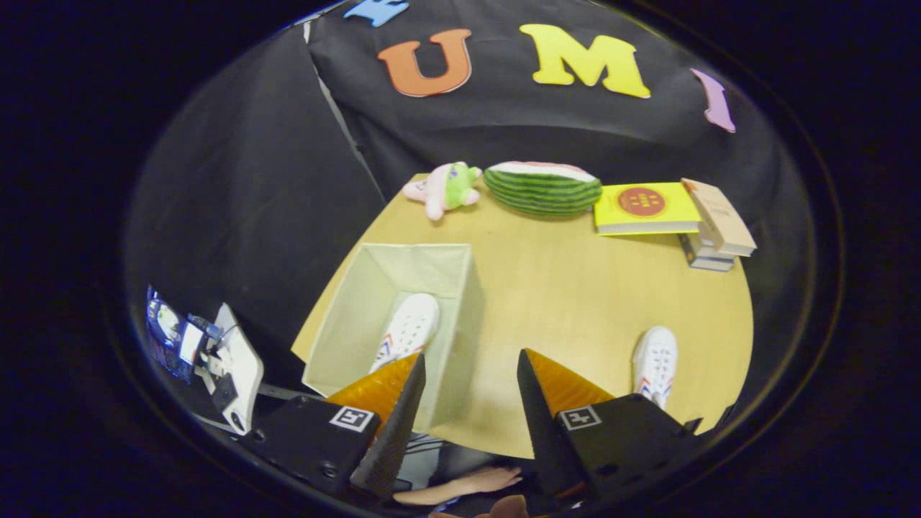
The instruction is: Open the storage box then place both shoes into the box .Put the left shoe in first, then the right shoe, with the right side of both shoes facing outward in a uniform manner.
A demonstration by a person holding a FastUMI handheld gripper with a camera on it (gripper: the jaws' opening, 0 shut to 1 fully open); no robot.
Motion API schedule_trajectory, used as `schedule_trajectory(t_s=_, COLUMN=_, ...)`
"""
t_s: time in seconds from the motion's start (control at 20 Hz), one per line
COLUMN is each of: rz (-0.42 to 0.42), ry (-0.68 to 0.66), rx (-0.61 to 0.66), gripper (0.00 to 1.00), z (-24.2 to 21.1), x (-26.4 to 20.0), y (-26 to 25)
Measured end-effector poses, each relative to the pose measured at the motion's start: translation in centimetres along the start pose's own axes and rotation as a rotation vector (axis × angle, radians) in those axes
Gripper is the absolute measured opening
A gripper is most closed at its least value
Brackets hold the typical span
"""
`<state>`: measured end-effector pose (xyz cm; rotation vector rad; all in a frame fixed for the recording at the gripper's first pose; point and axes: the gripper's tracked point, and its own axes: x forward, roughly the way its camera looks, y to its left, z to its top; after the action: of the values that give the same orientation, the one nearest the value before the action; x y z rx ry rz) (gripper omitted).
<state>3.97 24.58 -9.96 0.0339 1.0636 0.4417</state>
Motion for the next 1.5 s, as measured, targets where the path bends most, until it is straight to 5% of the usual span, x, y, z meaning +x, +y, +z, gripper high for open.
schedule_trajectory(t_s=0.25, rz=-0.177, ry=0.069, rx=-0.018, gripper=0.81, z=-5.0, x=-1.5, y=-13.0)
schedule_trajectory(t_s=0.5, rz=-0.246, ry=0.188, rx=0.057, gripper=0.81, z=-10.3, x=0.5, y=-21.8)
schedule_trajectory(t_s=1.05, rz=-0.174, ry=0.331, rx=0.209, gripper=0.82, z=-15.6, x=8.4, y=-28.6)
schedule_trajectory(t_s=1.5, rz=-0.087, ry=0.396, rx=0.294, gripper=0.80, z=-16.4, x=11.1, y=-28.0)
